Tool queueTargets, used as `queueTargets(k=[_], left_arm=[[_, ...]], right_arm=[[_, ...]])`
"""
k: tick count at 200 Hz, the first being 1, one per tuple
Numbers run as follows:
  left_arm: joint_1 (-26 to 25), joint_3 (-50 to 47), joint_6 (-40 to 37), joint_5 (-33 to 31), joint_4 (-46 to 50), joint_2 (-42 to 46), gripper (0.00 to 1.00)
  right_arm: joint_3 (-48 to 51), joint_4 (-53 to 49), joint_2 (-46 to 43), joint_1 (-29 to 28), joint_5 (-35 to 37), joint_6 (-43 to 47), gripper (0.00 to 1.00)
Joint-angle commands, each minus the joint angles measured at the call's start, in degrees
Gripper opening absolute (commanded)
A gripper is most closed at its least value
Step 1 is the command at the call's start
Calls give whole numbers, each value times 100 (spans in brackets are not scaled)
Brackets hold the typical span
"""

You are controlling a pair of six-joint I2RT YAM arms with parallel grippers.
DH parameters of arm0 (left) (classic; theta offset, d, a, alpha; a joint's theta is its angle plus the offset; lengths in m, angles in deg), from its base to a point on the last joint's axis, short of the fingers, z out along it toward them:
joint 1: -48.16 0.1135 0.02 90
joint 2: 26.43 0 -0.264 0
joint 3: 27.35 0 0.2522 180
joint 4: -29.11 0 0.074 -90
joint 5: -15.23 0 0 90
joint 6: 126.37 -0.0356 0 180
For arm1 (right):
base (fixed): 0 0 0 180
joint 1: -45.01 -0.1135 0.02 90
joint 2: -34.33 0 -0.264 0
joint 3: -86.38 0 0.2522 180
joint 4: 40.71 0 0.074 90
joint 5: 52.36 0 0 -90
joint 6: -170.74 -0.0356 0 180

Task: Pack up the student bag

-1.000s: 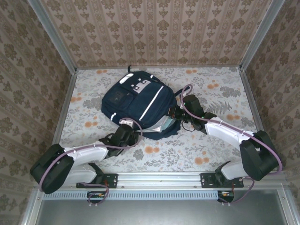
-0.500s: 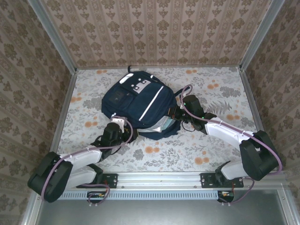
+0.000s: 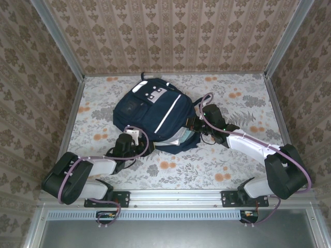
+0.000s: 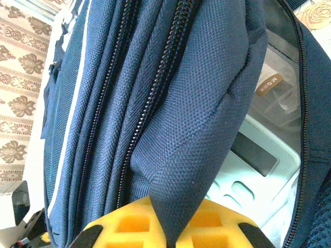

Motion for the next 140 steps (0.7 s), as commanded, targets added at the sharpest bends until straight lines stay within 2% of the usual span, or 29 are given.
queueTargets(k=[1,70,140], left_arm=[[-145,-71,147,517,-68,219,57],[-452,-172,60,233,499,921,49],[-720,-57,-168,-403,898,813,47]], right_arm=[[64,147,-231,10,-57,-20,10],[72,166,-189,10,-61,-37,12],[84,175,-205,9,-66,-43,14]])
